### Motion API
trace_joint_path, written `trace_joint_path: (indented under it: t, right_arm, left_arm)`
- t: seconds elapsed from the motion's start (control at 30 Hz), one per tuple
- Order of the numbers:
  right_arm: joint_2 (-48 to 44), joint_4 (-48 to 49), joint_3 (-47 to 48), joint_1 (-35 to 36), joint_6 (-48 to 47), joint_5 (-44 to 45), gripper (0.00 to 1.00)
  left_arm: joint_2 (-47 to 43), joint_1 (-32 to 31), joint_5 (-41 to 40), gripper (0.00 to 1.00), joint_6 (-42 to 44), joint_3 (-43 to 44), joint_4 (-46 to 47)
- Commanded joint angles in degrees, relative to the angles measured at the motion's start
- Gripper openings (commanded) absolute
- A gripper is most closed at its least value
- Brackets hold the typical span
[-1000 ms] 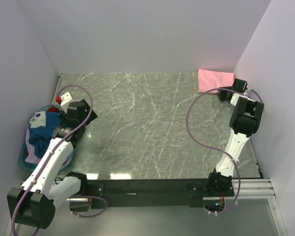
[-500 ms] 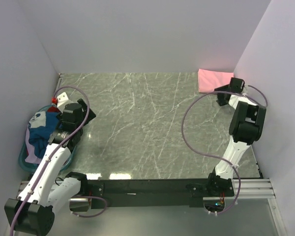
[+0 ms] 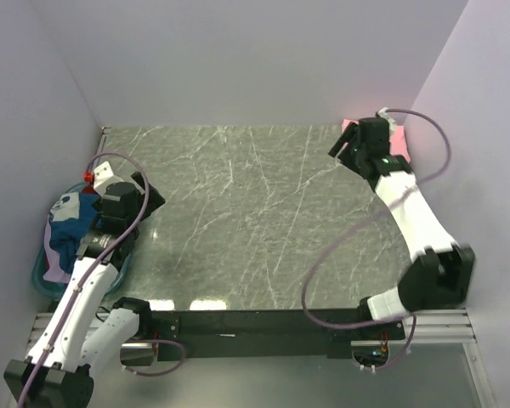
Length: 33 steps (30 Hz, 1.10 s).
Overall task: Fold and stack the t-shirts
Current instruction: Reset both grippers
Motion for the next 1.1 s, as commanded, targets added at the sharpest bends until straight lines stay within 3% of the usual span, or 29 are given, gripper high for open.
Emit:
trace_joint_path:
  t: [0.0,0.1,0.17,0.27,0.43,0.6,0.8,1.07]
  right_arm:
    - [-12.7,-10.4,-1.0,0.2,-4.6,4.6,0.75]
    - [-25.3,-14.1,-2.3,0.2,-6.1,6.0,0.76]
    - [-34.3,-14.8,-2.9,0.1,-8.6,7.1,0.85]
    - [-45.8,-13.7,-5.6,0.1,-12.3,6.7,0.86]
    - [-62.2,-9.8,-14.8,0.2,-17.0,5.7,0.88]
    - [-68.1,-8.8,-22.2,1.1,-16.7,10.2,0.89]
    - [-72.8,-4.0,-29.1,1.2,-16.8,9.2,0.9]
    - [-74.2,-2.4,-32.8,1.2,-18.4,11.6,0.91]
  left_arm:
    - [-3.7,0.2,0.5,0.95,-0.7,5.6,-5.3]
    - [-6.7,0.2,-1.1,0.99,-1.4,11.0,-12.0]
    - [-9.3,0.2,-2.4,0.99,-1.4,14.8,-15.2]
    - [-13.4,0.1,-4.8,0.99,-2.6,18.0,-20.6]
    - [-20.1,0.2,-7.5,0.99,-4.4,17.2,-25.3]
    - [-27.2,-0.6,-5.7,0.99,-2.9,13.0,-23.1]
    - [-32.4,-1.3,-6.9,0.99,-0.4,5.6,-16.0]
    - [-39.0,-1.3,-9.4,0.99,2.5,-2.2,-9.4]
